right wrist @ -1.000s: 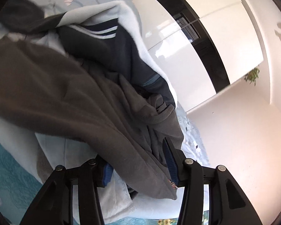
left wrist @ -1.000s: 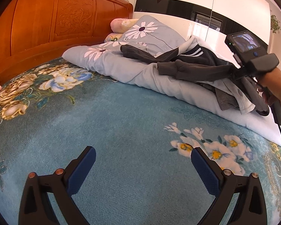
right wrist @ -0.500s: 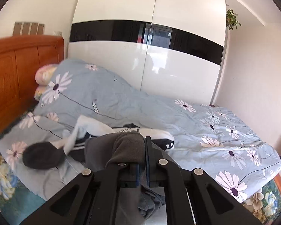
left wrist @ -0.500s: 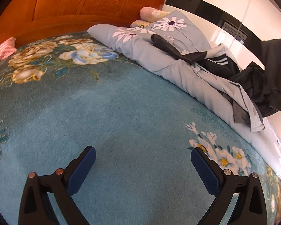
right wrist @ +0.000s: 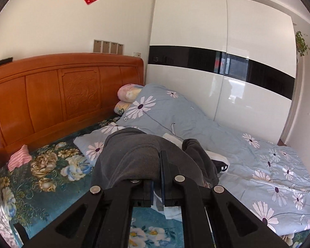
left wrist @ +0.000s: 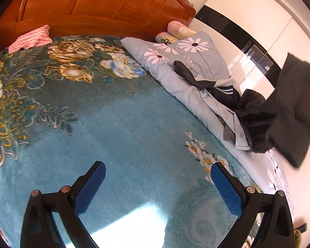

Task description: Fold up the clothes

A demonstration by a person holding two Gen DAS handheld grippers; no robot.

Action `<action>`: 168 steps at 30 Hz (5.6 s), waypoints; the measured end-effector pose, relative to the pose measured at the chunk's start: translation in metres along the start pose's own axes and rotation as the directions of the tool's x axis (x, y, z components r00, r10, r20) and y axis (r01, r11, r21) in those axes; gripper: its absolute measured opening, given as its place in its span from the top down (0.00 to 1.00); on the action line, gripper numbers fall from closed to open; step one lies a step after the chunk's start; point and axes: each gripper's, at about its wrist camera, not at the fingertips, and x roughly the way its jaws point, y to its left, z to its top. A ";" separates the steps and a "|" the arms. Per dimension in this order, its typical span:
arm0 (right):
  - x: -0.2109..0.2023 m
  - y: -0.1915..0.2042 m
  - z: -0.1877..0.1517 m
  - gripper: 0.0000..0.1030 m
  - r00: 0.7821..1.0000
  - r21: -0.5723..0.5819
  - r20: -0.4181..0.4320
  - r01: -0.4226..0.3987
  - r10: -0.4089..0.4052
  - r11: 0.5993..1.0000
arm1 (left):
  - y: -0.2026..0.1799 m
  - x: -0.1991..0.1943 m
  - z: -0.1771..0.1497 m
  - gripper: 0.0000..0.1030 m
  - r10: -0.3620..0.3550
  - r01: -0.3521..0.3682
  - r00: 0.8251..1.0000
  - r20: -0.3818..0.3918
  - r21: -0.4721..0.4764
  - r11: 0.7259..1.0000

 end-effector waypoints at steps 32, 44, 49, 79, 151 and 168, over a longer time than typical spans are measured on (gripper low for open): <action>0.067 0.296 -0.176 0.90 0.867 -0.211 -0.466 -0.304 0.178 0.929 | 0.090 -0.178 0.052 0.00 0.164 -0.136 0.966 0.202 -0.143 0.980; 0.042 0.176 -0.257 0.53 0.773 0.038 -0.493 -0.440 0.400 0.897 | 0.107 -0.068 -0.012 0.00 0.276 -0.297 0.952 -0.136 -0.174 0.939; 0.074 0.040 -0.300 0.48 0.825 0.508 -0.431 -0.112 0.365 0.854 | 0.119 -0.021 -0.037 0.01 0.171 -0.243 0.952 -0.254 -0.289 0.926; 0.136 -0.113 -0.247 0.79 0.931 0.892 -0.302 0.199 0.207 0.406 | 0.134 0.020 0.007 0.89 0.234 -0.333 0.933 -0.275 -0.402 0.853; -0.007 -0.107 -0.300 0.84 0.961 0.956 -0.084 0.003 0.262 0.293 | 0.108 -0.053 0.120 0.90 0.235 -0.244 0.962 -0.135 -0.051 0.968; -0.197 -0.095 -0.283 0.88 0.972 0.890 0.077 -0.168 0.224 0.424 | 0.137 -0.136 0.062 0.90 0.123 -0.129 0.967 -0.222 -0.011 0.992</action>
